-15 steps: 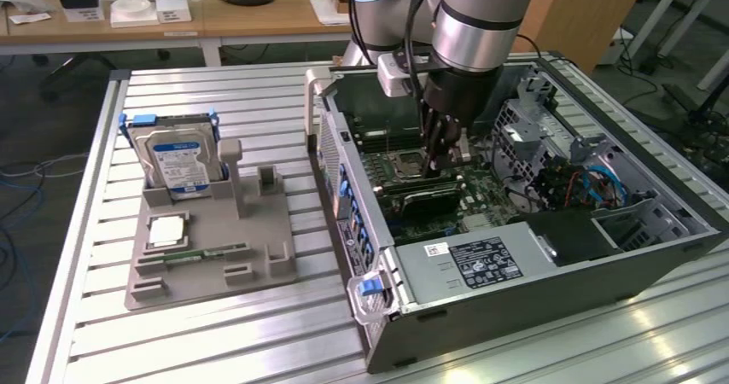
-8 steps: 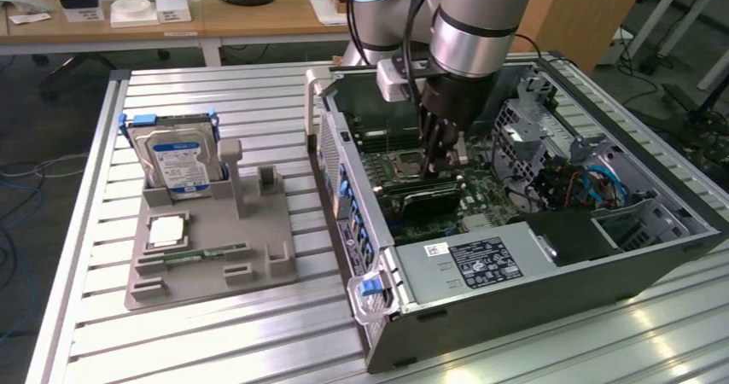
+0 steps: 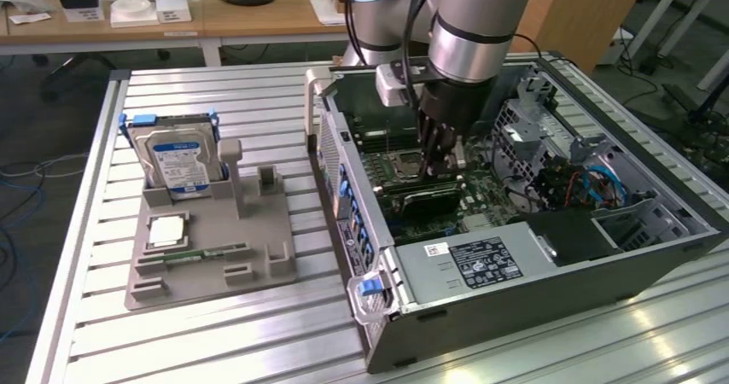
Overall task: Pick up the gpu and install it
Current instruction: 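Press down on the gpu until it lock into place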
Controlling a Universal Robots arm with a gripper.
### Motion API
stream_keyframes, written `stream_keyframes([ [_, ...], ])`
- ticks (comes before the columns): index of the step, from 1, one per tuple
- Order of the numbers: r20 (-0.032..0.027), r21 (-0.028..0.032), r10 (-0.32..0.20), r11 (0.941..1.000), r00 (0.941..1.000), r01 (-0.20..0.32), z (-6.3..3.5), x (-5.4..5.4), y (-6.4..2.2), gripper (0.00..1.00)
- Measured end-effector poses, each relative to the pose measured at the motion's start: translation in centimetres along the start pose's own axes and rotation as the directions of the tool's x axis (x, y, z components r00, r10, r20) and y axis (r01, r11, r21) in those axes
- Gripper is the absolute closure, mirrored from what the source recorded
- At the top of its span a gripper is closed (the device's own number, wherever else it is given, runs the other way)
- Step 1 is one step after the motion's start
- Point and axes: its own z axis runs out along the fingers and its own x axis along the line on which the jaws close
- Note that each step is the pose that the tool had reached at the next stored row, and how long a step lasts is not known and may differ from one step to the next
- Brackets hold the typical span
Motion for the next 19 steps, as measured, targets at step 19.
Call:
stream_keyframes([
  [19,0.002,-0.0001,0.0,1.0,1.0,0.0,1.63,-0.4,0.08,0.89],
])
